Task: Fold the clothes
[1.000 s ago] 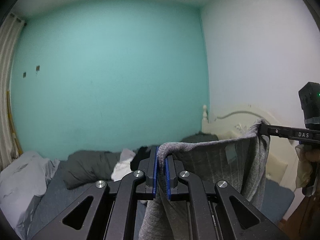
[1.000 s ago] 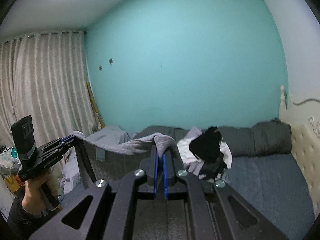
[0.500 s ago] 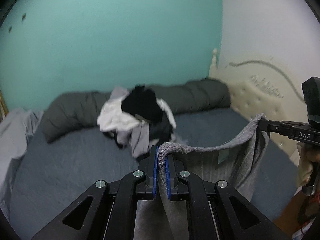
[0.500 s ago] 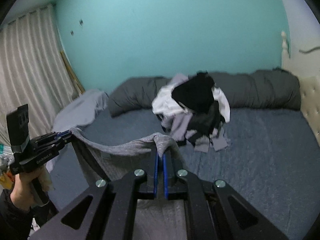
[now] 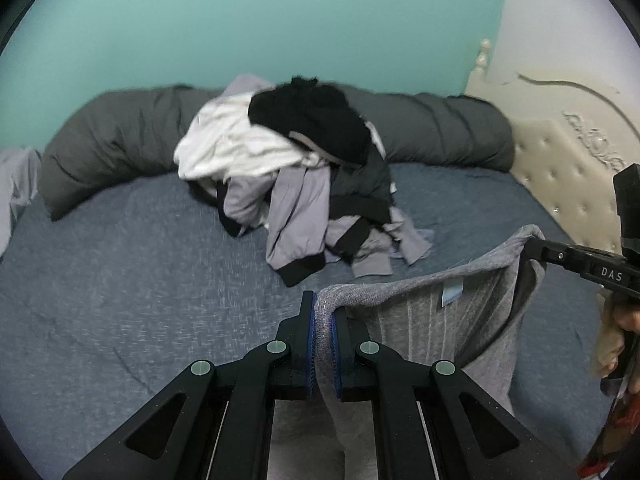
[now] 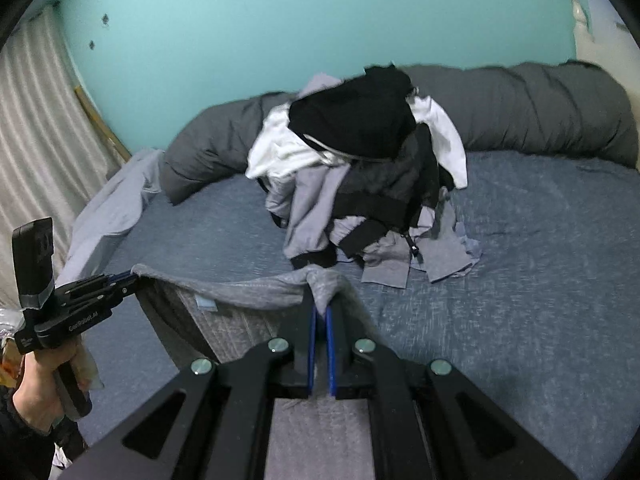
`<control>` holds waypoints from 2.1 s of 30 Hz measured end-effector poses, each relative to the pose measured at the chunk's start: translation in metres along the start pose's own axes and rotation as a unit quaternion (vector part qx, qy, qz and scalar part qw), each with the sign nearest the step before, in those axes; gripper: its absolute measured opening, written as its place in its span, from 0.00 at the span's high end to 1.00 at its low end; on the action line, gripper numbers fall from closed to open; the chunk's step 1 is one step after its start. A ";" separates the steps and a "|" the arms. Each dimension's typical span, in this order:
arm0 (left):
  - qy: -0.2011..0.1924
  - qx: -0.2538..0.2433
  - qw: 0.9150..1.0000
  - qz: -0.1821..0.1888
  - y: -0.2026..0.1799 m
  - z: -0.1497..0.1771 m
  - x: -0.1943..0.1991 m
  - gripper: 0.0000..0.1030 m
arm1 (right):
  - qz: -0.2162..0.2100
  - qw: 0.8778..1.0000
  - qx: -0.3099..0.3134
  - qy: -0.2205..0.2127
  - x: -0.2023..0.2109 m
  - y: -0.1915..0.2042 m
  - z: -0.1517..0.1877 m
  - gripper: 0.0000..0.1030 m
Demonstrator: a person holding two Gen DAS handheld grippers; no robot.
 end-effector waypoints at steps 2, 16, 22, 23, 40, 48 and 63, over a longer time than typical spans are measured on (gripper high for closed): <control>0.011 0.009 1.000 -0.002 0.010 0.007 -0.027 0.93 | 0.004 1.000 -0.002 0.009 -0.024 -0.009 0.005 0.96; 0.095 0.032 0.995 -0.005 0.027 0.076 -0.163 0.93 | 0.036 0.994 -0.041 0.090 -0.155 -0.072 0.072 0.96; 0.115 0.081 0.990 -0.004 0.043 0.103 -0.188 0.89 | 0.037 0.990 -0.074 0.115 -0.175 -0.087 0.091 0.91; 0.114 0.087 0.990 -0.002 0.045 0.105 -0.187 0.83 | 0.040 0.990 -0.075 0.114 -0.175 -0.089 0.091 0.88; 0.084 0.101 0.990 0.054 0.059 0.131 -0.044 0.55 | -0.032 0.996 -0.080 0.003 -0.015 -0.032 0.113 0.45; 0.122 0.106 0.986 0.032 0.079 0.226 0.030 0.55 | -0.052 0.992 -0.112 -0.024 0.078 -0.003 0.196 0.43; 0.178 0.148 0.973 0.010 0.104 0.327 0.082 0.55 | -0.064 0.984 -0.159 -0.054 0.114 -0.007 0.265 0.43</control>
Point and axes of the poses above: each gripper's, at about its wrist camera, not at the fingertips, and x roughly against the way its jaws point, y to its left, z to its underside, the point moved 9 cm from there along -x, roughly the way its jaws point, and after that the axes turned 12 degrees about -y, right-handed, at the moved point
